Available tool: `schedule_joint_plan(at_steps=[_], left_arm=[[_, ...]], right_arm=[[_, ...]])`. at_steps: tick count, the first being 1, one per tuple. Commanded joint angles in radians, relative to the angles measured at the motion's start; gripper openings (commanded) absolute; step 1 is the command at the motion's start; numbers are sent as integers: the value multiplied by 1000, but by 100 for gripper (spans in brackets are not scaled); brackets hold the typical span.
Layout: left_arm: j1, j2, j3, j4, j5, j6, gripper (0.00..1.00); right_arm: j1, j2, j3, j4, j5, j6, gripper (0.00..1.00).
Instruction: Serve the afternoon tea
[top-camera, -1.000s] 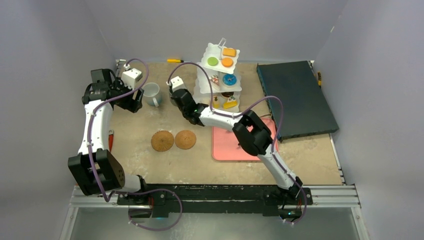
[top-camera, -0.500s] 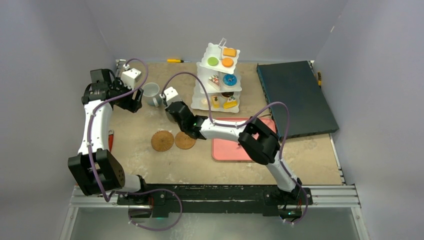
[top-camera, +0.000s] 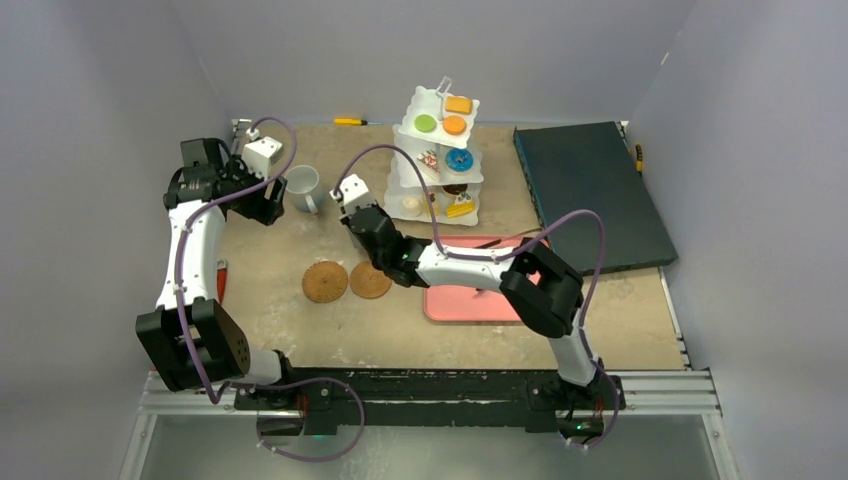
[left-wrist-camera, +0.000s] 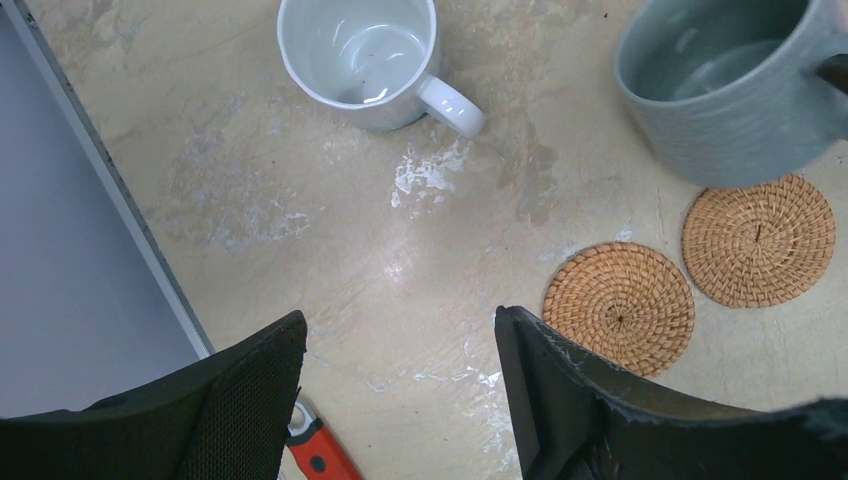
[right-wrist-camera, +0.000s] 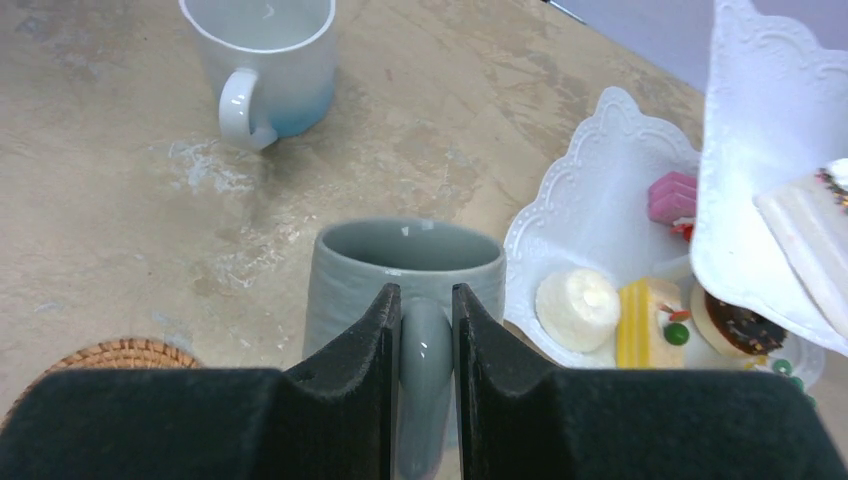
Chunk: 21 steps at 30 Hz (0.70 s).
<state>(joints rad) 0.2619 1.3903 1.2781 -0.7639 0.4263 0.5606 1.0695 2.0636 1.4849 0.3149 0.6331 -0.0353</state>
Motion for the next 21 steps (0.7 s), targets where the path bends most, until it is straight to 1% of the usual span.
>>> schedule_joint_plan(at_steps=[1,7,11,14,17,19,20,21], left_arm=[[11,-31,-2,31,30,0,69],[10,-30,8,30,32,-2,69],[10,-30,12,27,32,-4,69],[10,-31,14,28,34,-5,69],[10,-31,18,28,36,-8,69],[10,-33,19,26,34,-6,68],[11,-33,18,25,34,-5,69],[11,-31,18,25,34,-3,69]], right_arm=[[31,-140,-49,202,63,-24,0],[67,-186,-123,245,76,-17,0],[75,-185,-133,252,81,-14,0],[75,-174,-110,246,78,-25,0],[76,-150,-70,190,59,-25,0],[75,-145,-43,110,38,3,0],[74,-145,-26,51,25,21,2],[68,-142,2,-25,-1,56,9]])
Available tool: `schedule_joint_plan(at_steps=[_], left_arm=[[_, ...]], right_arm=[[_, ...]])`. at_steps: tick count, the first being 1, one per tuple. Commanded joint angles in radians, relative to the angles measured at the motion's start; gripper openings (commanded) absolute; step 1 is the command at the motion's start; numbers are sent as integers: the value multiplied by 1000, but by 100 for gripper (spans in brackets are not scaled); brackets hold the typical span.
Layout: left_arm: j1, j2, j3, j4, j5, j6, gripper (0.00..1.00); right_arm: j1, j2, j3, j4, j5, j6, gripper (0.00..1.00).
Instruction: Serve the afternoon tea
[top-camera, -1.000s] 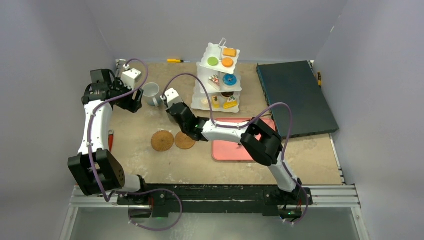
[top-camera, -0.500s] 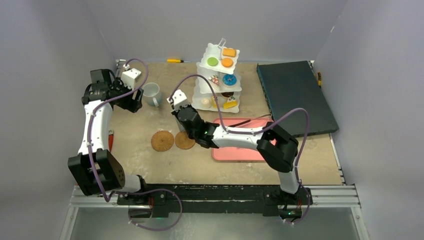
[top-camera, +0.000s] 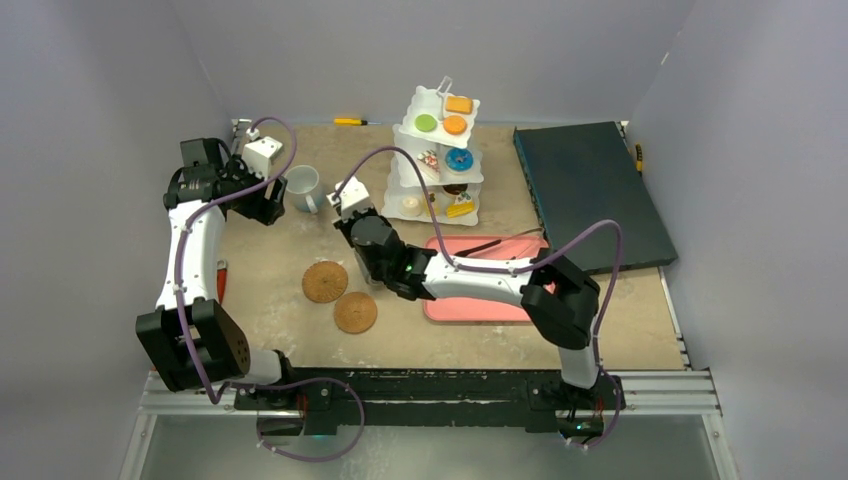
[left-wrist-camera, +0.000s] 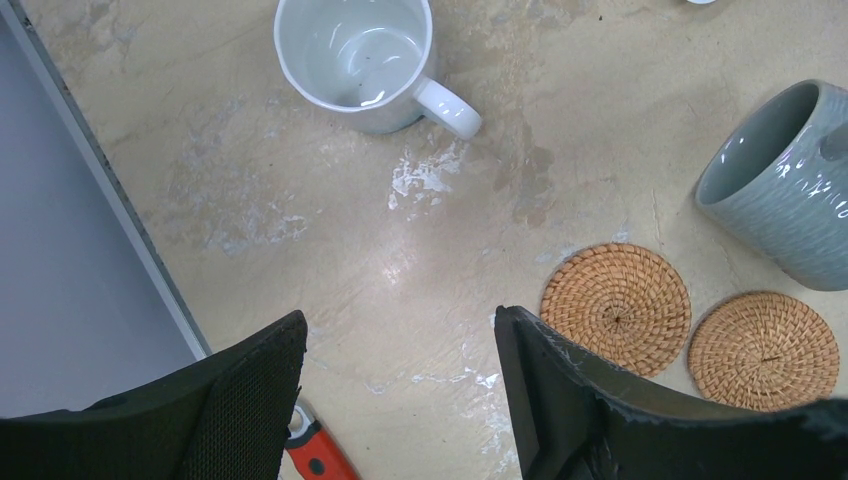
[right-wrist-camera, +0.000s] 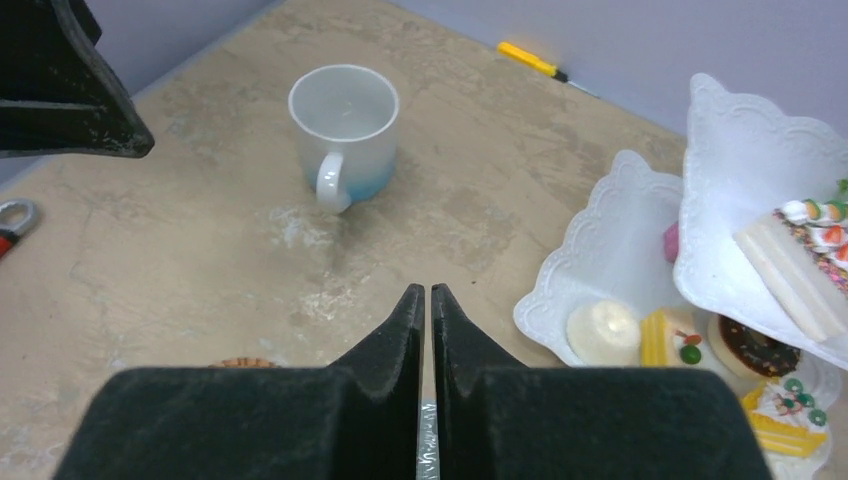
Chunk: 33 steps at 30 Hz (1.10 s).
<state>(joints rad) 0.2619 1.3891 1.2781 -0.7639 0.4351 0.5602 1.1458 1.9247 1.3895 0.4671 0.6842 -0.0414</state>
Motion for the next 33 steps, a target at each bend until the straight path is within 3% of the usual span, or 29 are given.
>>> schedule_joint_plan(at_steps=[1,4,7,11,14,22,28,33], left_arm=[[10,-31,16,25,27,-1,69],[10,-27,11,25,31,0,68],[10,-26,10,25,33,3,69],[10,-29,8,25,32,4,69],[12,-36,6,25,28,6,68],[12,-45,2,23,22,17,69],[15,-34,0,25,22,17,69],[17,-31,-7,31,20,17,68]], right_arm=[[-14,-1,132,-284,-82,113,15],[-39,-40,157,-472,-199,182,37],[-61,-73,196,-643,-288,216,53],[-73,-35,317,-852,-366,218,67],[-74,51,452,-1006,-375,202,68],[-103,198,663,-1178,-453,169,61],[-104,245,717,-1211,-472,145,60],[-102,304,766,-1217,-467,149,45]])
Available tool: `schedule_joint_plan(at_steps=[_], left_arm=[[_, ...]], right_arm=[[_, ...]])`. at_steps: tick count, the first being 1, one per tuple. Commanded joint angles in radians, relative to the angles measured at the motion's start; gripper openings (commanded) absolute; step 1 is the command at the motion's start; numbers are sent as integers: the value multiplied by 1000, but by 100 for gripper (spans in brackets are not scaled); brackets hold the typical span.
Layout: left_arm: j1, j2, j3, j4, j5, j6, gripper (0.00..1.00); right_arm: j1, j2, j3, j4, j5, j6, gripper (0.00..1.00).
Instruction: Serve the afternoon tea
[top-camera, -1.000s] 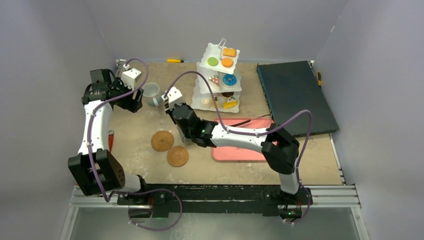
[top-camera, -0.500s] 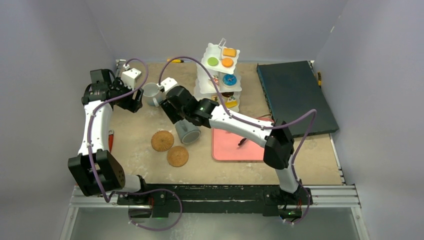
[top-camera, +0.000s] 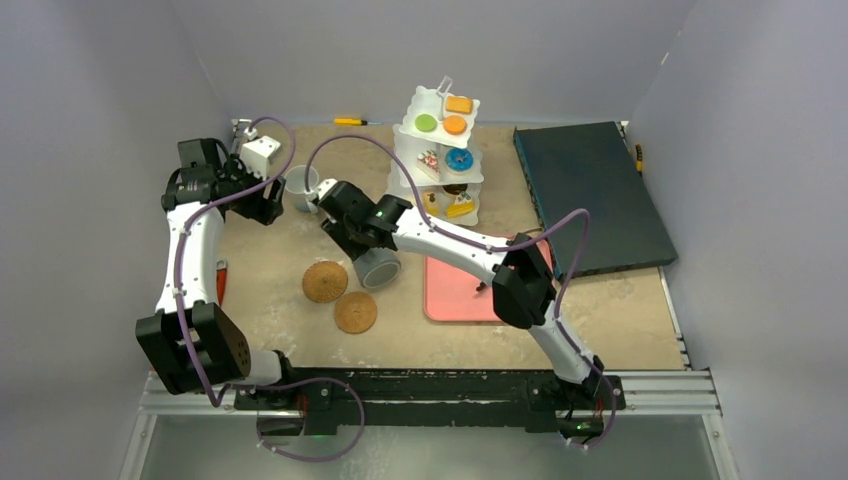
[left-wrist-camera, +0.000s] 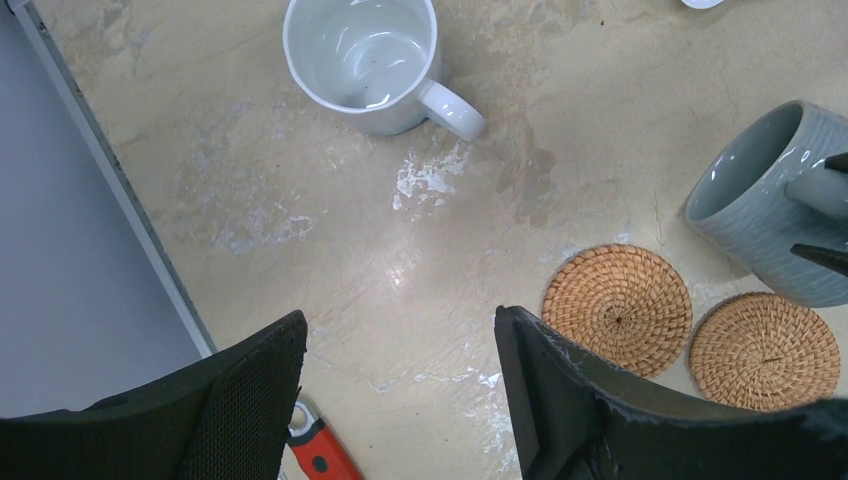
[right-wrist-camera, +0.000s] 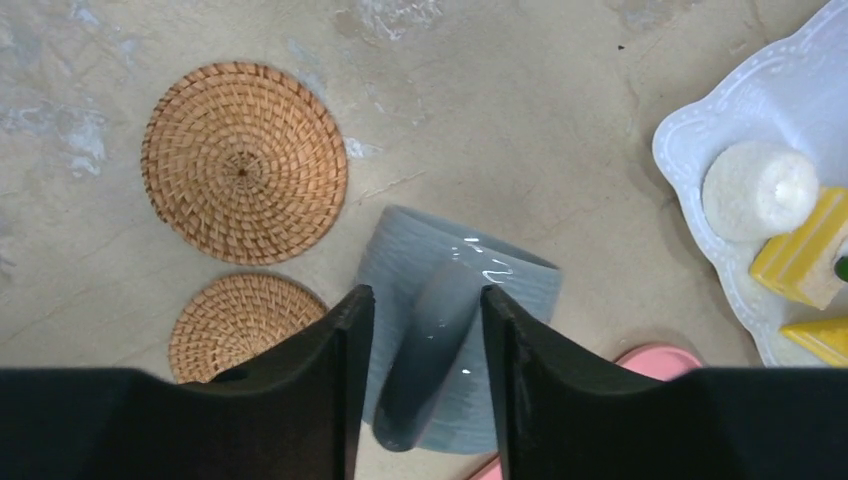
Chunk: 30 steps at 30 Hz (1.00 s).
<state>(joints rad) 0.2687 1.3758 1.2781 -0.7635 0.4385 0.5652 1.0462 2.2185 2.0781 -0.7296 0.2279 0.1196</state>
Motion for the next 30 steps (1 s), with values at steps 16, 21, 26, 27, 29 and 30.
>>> schedule_joint_plan(at_steps=[16,21,26,27,29,30], left_arm=[[16,-19,-23,-2,46,23,68],[15,-44,-68,-34,46,81,69],[15,-41,-79,-43,79,71,69],[15,-39,-78,-45,88,65,69],[16,-39,-79,-49,110,58,69],[15,-39,-80,-53,125,52,69]], right_arm=[[-5,-102,45,121,67,-4,0],[-25,-356,-343,482,-22,19,0],[-38,-526,-620,817,-134,54,0],[-38,-542,-654,866,-158,60,0],[-39,-560,-703,950,-191,67,0],[-39,-566,-725,998,-193,68,0]])
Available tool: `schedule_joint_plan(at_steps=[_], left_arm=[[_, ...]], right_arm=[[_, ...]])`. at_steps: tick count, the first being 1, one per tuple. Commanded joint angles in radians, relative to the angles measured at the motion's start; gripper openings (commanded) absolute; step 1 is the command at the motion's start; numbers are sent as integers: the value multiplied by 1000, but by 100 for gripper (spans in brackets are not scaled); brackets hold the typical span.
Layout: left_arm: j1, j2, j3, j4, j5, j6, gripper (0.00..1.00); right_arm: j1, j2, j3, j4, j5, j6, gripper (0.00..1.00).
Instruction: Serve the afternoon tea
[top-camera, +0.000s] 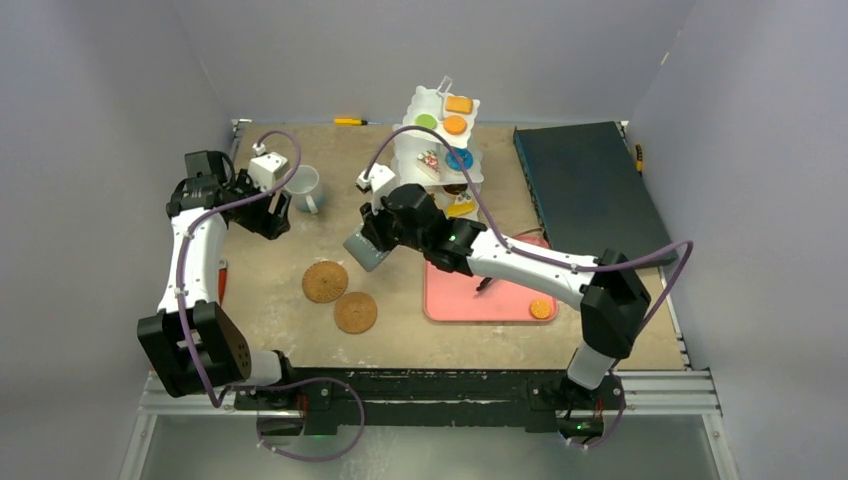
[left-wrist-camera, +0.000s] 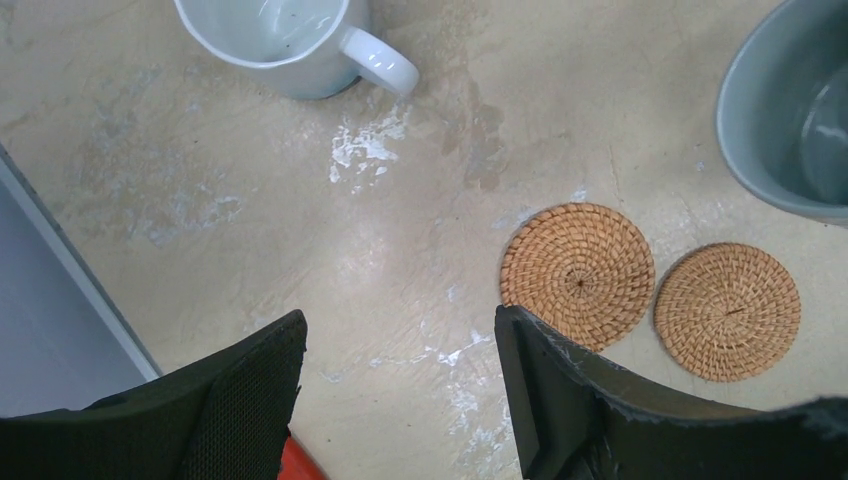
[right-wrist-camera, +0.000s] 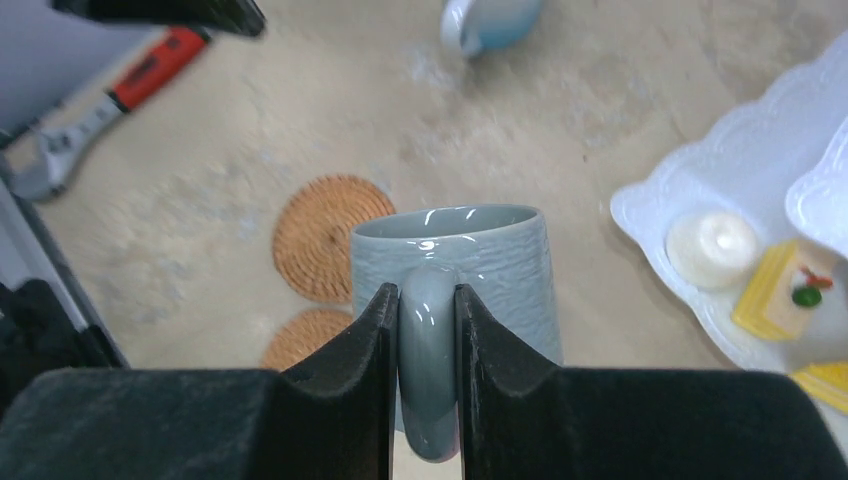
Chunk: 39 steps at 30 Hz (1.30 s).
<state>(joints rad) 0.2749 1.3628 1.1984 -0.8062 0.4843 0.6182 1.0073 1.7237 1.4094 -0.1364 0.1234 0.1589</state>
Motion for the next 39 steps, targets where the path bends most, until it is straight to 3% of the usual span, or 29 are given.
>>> schedule_joint_plan(at_steps=[1,10,20,24,31,35,39], left_arm=[[10,-25,-2,-11,89,-9,69],[9,12,39,-69,210,-95,70],[9,53,78,-191,377,-97,71],[9,53,101,-248,397,-57,69],[10,84,155,-393,470,38,56],[10,101,196,-451,442,79,57],[15,93,235,-371,384,-8,67]], right_arm=[[-1,-77,-79,448,-94,22,0],[25,-147,-311,884,-216,-52,0],[65,-143,-379,1180,-235,-122,0],[80,-125,-371,1241,-222,-130,0],[123,-76,-332,1252,-178,-211,0],[133,-75,-325,1239,-160,-239,0],[135,-104,-341,1199,-161,-254,0]])
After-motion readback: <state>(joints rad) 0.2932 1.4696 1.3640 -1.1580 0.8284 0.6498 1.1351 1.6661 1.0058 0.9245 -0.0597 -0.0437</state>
